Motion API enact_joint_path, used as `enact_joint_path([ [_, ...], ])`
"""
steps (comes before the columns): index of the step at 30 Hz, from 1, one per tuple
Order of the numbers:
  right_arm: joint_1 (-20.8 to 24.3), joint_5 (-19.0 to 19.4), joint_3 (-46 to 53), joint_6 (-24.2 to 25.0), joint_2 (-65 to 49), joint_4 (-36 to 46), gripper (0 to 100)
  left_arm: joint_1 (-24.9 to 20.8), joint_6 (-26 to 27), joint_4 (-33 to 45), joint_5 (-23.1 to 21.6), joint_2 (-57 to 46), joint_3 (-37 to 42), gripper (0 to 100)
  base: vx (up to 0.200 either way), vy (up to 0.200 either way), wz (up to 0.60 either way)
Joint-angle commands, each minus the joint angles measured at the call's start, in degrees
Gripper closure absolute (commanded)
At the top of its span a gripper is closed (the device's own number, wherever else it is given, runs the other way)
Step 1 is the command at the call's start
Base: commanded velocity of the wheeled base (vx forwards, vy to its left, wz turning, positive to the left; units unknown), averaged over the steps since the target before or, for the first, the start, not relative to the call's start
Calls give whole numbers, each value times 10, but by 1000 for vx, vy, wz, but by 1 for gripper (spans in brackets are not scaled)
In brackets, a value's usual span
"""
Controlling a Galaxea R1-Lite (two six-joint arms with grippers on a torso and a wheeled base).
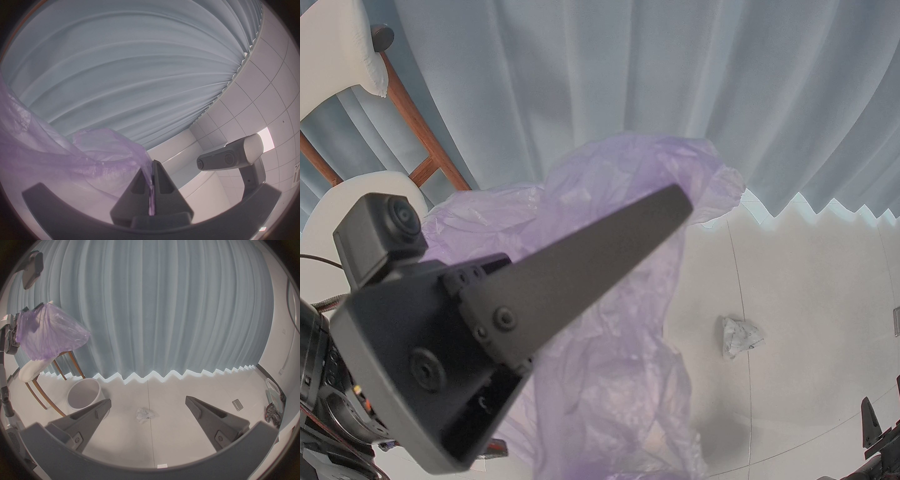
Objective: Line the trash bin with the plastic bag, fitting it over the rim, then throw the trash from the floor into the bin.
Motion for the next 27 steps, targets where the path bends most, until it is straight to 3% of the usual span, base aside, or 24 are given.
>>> enact_joint_path([
  [1,0,0,10,0,-9,0,0,-9,0,0,1,-4,-2,100,0,0,0],
  [14,0,0,10,0,-9,0,0,-49,1,0,21,-3,-26,100,0,0,0],
  [20,0,0,10,0,-9,0,0,-45,1,0,22,4,-28,100,0,0,0],
  [22,0,0,10,0,-9,0,0,-40,5,-1,22,8,-29,100,0,0,0],
  [27,0,-1,10,0,-9,0,0,42,7,0,15,17,-12,100,0,0,0],
])
